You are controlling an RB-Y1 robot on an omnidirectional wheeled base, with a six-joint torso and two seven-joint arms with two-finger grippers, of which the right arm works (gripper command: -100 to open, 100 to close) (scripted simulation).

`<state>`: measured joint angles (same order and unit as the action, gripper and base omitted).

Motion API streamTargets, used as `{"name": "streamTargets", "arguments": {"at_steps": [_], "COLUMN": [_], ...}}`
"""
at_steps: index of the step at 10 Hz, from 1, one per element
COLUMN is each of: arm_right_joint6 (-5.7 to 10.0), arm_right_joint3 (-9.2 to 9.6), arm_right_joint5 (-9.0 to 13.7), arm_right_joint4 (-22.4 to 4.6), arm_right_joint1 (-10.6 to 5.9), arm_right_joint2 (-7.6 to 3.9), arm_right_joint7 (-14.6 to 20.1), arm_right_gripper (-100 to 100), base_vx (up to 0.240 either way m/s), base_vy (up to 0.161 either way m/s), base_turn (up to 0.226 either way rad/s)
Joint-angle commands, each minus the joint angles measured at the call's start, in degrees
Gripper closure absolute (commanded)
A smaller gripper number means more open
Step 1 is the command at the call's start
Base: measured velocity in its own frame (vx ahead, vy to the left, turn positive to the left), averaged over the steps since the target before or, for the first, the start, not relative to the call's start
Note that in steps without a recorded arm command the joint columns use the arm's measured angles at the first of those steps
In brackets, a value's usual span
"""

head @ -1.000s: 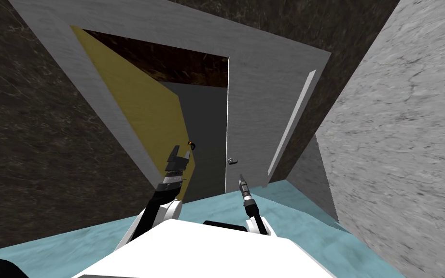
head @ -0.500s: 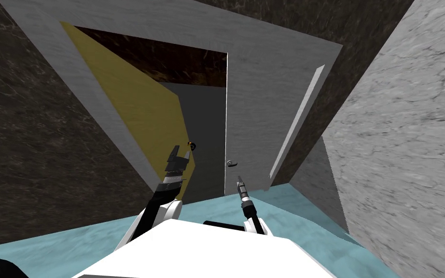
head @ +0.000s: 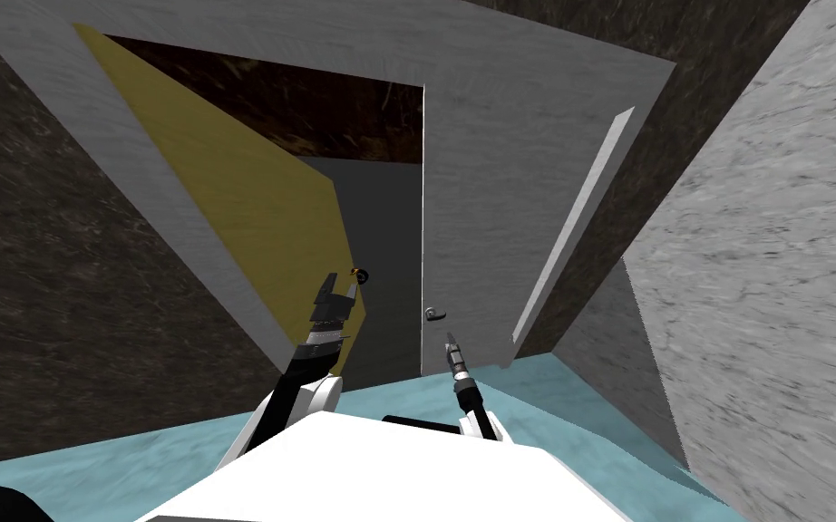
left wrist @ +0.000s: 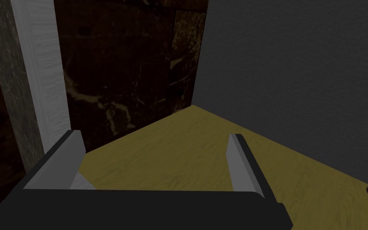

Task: Push the door open

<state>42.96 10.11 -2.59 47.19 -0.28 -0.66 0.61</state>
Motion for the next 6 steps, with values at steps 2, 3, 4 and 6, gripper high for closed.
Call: {"name": "streamTargets", "arguments": {"at_steps": [2,3,4,6], "arm_right_joint6": [0.35,0.43,0.50,0.67], "arm_right_joint3": [-0.39,-0.52,-0.65,-0.93], "arm_right_joint5": [0.18,0.24,0.30,0.43], "arm_right_joint4": [-0.76,-0.94,-1.11,-1.49], "arm_right_joint1": [-0.42,-0.51,-0.59,-0.78], "arm_right_joint2": [-1.01,-1.01,-0.84,0.19], "arm_right_joint7": [-0.06,-0.09,-0.12,-0.18], "arm_right_gripper": [-100,-100,-100,-100], "base_vx": [0.198,0.187,0.190,0.215], "base_vy": [0.068,0.073,0.060,0.030], "base_turn": [0.025,0.020,0.025,0.023]}}
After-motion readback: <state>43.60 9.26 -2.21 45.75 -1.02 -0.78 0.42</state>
